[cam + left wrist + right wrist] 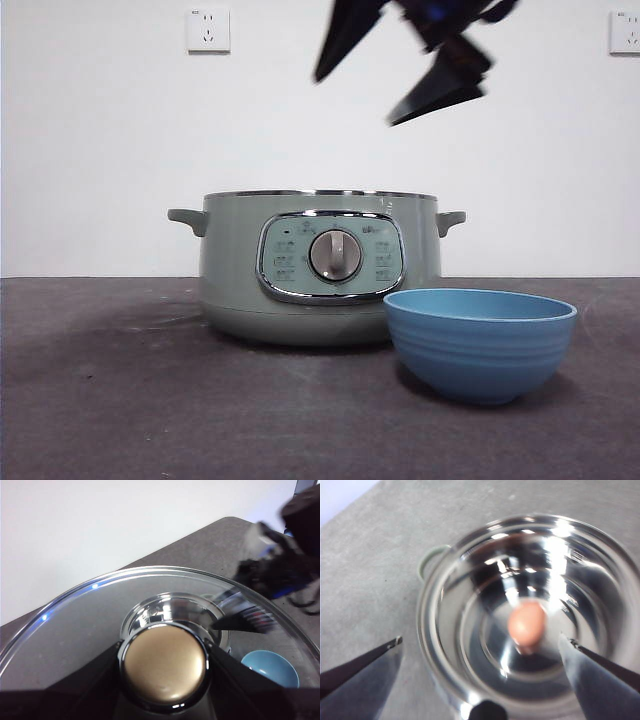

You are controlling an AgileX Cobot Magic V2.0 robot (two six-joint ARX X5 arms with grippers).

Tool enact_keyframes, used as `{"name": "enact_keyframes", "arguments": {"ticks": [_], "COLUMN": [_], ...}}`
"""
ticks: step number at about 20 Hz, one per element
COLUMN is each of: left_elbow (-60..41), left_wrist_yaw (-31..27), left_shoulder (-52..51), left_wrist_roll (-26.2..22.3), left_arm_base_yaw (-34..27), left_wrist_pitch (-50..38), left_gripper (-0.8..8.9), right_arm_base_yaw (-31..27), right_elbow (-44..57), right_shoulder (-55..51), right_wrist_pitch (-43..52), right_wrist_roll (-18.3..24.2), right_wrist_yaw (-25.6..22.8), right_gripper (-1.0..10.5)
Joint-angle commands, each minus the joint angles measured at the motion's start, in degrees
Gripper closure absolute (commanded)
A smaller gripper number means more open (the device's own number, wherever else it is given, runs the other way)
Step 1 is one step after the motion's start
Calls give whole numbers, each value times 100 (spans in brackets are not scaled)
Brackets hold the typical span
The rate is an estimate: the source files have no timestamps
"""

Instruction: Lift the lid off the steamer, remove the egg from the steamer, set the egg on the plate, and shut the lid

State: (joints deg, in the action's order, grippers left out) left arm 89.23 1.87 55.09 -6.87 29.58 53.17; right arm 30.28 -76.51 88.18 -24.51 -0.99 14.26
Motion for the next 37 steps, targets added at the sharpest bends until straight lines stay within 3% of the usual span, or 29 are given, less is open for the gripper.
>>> {"name": "enact_keyframes", "arguments": {"ticks": [1,5,9,20,23,28,32,37], "left_elbow": [83,83,83,83,83,83,83,83], "left_wrist_yaw": [-39,-197,-190,-175,-175,-177,-177,-175], "left_shoulder": [-319,-649,-730,-730,-730,-730,-728,-713], "left_wrist_roll": [-7,-26,-31,-96,-138,-157,-157,-96], "left_arm_base_yaw": [-7,-7,-7,-7,-7,-7,-7,-7], "left_wrist_pitch": [-72,138,306,437,444,487,476,153], "left_gripper": [822,822,822,822,822,822,822,822], "right_arm_base_yaw": [170,389,476,422,415,417,424,428], "right_elbow": [-579,-1681,-2015,-2015,-2015,-2015,-2017,-2017], "right_shoulder": [721,1886,2507,3359,3462,3473,3246,1639], "right_wrist_pitch": [-72,-415,-415,-341,-337,-308,-269,-817], "right_wrist_roll": [-68,-66,-61,-98,-98,-107,-66,44], "right_wrist_yaw": [-354,-955,-1473,-1764,-1753,-1718,-1742,-1738], "right_gripper": [415,416,416,422,546,967,963,963]}}
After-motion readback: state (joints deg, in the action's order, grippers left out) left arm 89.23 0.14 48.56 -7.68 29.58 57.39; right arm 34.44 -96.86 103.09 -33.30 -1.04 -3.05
